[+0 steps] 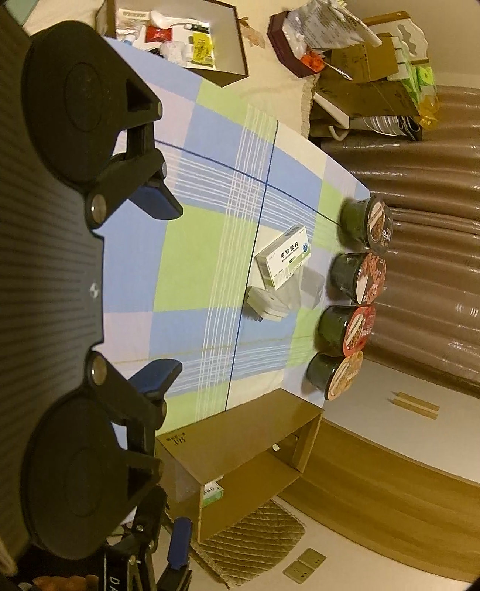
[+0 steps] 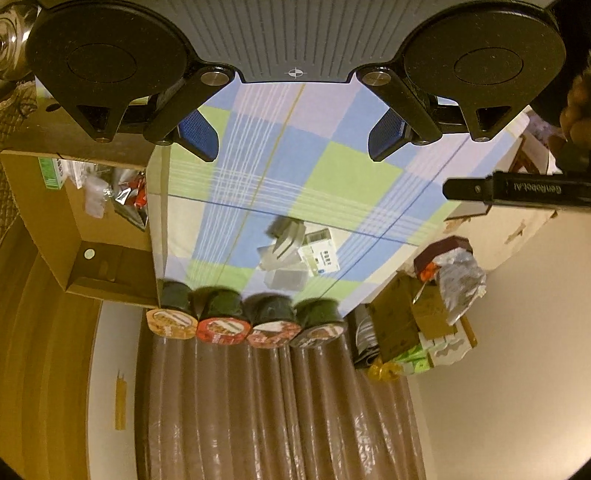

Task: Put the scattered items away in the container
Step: 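Withdraw both tools from the cardboard box back over the table, then reach the left tool to the Mecobalamin box while the right tool grasps the white square night light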

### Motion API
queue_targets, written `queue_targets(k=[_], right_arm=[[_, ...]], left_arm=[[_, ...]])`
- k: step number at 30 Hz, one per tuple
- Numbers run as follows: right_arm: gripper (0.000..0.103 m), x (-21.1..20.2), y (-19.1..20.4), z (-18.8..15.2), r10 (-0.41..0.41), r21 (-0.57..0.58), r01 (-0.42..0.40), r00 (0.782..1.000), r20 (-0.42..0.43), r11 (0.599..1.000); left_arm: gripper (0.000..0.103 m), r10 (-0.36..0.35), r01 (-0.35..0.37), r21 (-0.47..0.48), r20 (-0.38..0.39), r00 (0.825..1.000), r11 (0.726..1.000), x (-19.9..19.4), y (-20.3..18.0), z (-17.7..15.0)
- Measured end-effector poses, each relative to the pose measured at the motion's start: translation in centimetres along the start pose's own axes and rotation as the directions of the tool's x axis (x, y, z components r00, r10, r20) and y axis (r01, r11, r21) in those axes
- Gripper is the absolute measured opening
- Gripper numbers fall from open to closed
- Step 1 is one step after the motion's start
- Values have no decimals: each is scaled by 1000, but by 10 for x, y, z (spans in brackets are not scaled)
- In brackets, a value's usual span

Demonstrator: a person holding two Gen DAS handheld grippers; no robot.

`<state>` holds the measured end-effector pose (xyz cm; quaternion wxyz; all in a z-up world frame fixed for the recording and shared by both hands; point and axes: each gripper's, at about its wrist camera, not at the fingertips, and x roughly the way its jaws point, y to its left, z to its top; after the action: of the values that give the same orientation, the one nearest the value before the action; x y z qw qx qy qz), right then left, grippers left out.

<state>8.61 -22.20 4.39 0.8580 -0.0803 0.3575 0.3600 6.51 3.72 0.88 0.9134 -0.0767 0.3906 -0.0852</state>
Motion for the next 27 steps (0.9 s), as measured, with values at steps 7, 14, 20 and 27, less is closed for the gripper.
queue_targets(k=[7,14,20,27], right_arm=[[93,31,-8,2,-2,-19,1,999,-50,1000],[93,78,-17,17,10,-55,-15,996,-91,998],[93,122,-27,42,19,-111,-30,995,-100,993],[93,175,-36,69,18,-192,-39,993,-114,981]], left_arm=[[82,1,-1,8,-20,1000,1000,34,12,12],[82,1,0,32,-45,999,999,85,20,32],[83,5,-2,47,-54,999,999,133,25,54],[84,21,-21,-11,-35,999,1000,189,31,75]])
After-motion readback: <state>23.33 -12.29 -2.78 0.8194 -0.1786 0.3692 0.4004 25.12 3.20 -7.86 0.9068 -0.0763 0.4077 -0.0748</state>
